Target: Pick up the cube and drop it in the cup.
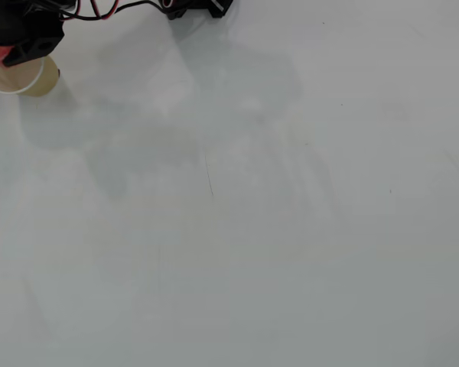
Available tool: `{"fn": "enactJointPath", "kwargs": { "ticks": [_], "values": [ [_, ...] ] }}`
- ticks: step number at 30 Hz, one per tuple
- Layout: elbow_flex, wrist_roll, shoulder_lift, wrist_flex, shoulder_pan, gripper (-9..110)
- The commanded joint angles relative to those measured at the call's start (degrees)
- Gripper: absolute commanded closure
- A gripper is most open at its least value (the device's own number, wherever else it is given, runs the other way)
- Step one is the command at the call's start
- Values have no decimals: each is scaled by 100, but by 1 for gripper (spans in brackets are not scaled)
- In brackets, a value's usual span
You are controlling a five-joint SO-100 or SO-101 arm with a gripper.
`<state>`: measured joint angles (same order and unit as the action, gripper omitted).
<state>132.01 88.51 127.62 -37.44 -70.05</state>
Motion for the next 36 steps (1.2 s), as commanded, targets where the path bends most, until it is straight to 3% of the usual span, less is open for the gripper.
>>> {"fn": "enactJointPath", "kwargs": {
  "ticks": [1,30,32,34,36],
  "values": [
    [-633,9,141,-44,53,102],
    [-501,9,202,-18,79,100],
    [-501,9,202,0,79,97],
    [-501,18,202,35,70,83],
    [-501,18,202,44,62,78]
  ]
}}
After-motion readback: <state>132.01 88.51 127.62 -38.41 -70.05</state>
